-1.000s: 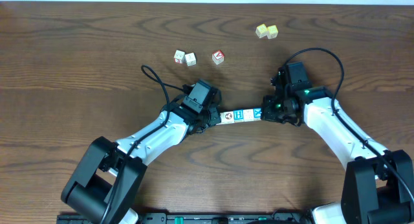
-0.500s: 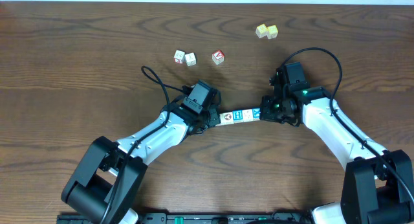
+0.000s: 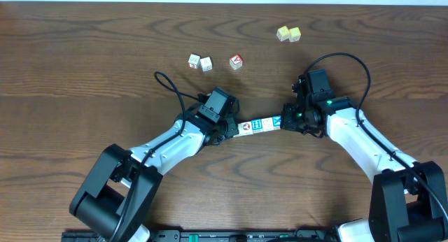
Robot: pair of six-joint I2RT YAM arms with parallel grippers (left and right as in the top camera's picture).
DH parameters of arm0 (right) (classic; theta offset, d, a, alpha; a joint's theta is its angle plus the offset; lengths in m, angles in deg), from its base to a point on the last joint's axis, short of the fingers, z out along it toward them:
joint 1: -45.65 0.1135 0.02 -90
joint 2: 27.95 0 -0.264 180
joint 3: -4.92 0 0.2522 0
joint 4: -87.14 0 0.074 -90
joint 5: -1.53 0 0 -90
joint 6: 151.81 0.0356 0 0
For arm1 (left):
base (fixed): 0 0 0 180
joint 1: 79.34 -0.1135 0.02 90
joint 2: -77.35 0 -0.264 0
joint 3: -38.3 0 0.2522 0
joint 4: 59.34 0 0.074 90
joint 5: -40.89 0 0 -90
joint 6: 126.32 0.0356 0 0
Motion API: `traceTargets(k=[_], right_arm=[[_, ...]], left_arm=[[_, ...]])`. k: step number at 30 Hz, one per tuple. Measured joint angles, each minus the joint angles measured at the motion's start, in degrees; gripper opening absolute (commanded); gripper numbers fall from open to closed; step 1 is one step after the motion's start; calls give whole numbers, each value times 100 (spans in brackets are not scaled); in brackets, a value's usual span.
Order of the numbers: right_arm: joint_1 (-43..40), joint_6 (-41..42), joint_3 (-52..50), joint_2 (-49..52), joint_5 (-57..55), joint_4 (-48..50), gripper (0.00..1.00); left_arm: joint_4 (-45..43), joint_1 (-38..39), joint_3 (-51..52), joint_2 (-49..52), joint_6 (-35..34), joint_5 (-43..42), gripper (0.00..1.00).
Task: Lift 5 blocks
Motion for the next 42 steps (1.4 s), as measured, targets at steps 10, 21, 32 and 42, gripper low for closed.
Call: traceTargets(k=[10,21,32,42], right_arm=[[0,2,-243,0,-17,33,1],[2,133,-599,11,-15,442,1],[79,170,-739,44,-39,450,1],[81,238,-739,74,-101,551,1]], left_arm=[[-83,0,0,4,-11,2,7],[-120,0,0,4,-22,4,7],[-181,0,-2,4,-63,22,7],[-162,0,-2,4,-107,20,7]])
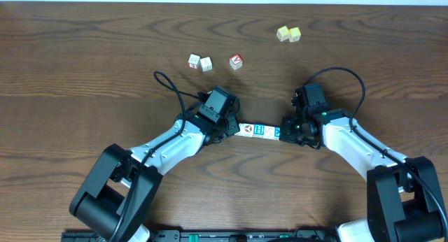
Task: Lift 5 blocks
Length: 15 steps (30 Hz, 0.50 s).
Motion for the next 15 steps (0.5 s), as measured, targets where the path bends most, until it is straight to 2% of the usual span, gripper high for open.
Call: traceTargets(k=[15], right_arm=[[-4,22,0,22,-87,321,1]], left_arm=[[138,0,0,0,-2,-2,7]])
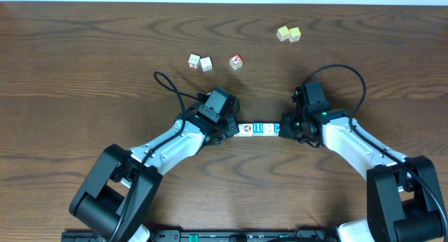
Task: Lift 5 blocks
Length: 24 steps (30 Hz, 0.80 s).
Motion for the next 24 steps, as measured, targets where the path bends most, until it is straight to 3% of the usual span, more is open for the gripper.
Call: traceTargets(k=[24], right_arm=[[-55,-2,0,0,35,-33,1]], left_arm=[[42,2,0,0,-37,-66,7]])
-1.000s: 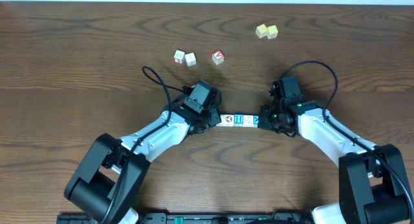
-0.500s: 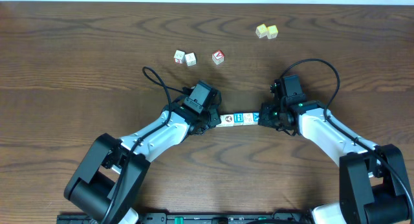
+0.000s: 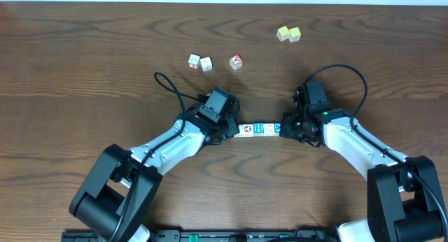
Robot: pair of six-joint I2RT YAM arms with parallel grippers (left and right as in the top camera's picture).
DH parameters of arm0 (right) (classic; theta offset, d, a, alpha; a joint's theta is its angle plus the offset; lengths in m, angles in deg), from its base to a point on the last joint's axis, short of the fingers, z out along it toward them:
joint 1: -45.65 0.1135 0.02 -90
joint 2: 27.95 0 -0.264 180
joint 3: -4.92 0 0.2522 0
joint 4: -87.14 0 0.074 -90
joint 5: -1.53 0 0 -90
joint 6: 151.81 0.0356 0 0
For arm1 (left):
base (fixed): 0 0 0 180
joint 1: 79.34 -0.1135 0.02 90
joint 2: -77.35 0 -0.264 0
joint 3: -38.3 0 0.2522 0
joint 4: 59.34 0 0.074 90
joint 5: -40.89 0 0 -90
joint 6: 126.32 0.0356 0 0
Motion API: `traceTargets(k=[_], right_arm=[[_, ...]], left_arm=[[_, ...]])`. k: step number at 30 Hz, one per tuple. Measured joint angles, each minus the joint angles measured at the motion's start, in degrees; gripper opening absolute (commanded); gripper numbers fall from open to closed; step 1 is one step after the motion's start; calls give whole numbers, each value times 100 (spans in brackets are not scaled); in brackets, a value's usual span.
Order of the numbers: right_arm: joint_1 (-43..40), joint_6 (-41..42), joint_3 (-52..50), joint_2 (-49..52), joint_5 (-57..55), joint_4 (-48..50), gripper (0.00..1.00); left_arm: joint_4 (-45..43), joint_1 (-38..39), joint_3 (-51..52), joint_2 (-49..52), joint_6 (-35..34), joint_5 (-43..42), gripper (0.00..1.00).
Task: Lift 5 blocks
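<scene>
A short row of picture blocks [image 3: 259, 129] lies level between my two grippers, white, blue and red faces upward. My left gripper [image 3: 229, 130] meets its left end and my right gripper [image 3: 284, 129] its right end. The wrists hide both sets of fingers and the end blocks, so I cannot tell open from shut. Whether the row is off the wooden table [image 3: 84, 67] cannot be told from above.
Two white blocks [image 3: 199, 61] and a red block [image 3: 236, 61] lie loose behind the left arm. Two yellow blocks [image 3: 288, 33] sit touching at the back right. A black cable [image 3: 168, 84] loops beside the left wrist.
At first the row slanted between the grippers, its right end farther back. Then the right gripper was nearer the front and the row slanted the other way. After that the row stood level between both grippers, and it stands so now.
</scene>
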Motion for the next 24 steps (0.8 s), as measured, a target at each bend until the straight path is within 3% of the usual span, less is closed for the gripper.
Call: traceTargets(k=[24], right_arm=[[0,0,0,0,2,-24,1]], left_arm=[[66,17,-17,-2,0,55,7]])
